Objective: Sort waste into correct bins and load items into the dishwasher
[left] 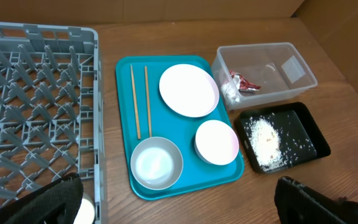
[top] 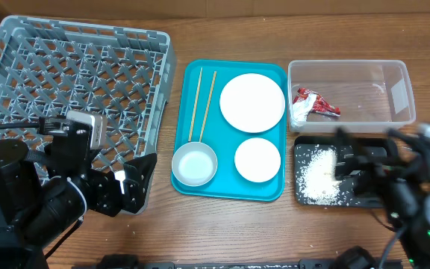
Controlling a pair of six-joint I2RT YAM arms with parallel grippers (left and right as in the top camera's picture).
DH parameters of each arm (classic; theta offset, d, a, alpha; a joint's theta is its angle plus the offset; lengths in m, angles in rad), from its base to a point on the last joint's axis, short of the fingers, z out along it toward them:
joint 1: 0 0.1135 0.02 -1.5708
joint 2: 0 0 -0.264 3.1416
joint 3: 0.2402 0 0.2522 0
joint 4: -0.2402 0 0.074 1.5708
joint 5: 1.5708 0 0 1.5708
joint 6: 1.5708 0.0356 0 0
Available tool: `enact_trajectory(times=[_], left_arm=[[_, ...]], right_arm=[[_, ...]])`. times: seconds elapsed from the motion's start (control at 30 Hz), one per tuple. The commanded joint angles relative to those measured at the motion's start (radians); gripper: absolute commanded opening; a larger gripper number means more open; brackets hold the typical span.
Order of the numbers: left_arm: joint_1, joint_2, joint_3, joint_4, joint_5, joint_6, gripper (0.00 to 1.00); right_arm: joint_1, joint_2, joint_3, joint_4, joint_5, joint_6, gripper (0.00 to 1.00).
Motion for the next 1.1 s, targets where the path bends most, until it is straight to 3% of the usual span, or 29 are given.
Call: enact_trajectory(times=[0.0,0.1,0.4,0.7,0.97,1.07], left_arm=[[-0.007,0.002,0.014,0.001,0.011,0.022,1.00],[-0.007,0.003,0.014,0.002,0.011,0.022,1.00],[-0.007,0.002,0.014,0.001,0.011,0.022,1.00],[-0.007,0.003,0.014,0.001,0.011,0.022,1.00],[-0.007,0.002,0.014,0.001,0.011,0.022,1.00],[-0.007,0.002,0.014,0.002,0.011,0.022,1.00]], right_arm=[[-0.196,-0.079,-0.137,0.095,-0.172,-0.166,1.00],[-0.325,-0.150,-0.260,0.188,-0.303,-0.282,1.00],[-0.555,-0.391,-0.632,0.305,-0.312,-0.288,1.00],[-0.564,-0.581,-0.952,0.441,-0.311,-0.288,1.00],[-0.563,-0.620,-1.197,0.837,-0.311,-0.288,1.00],[-0.561,-0.620,-1.197,0.827,-0.301,-0.288,1.00]])
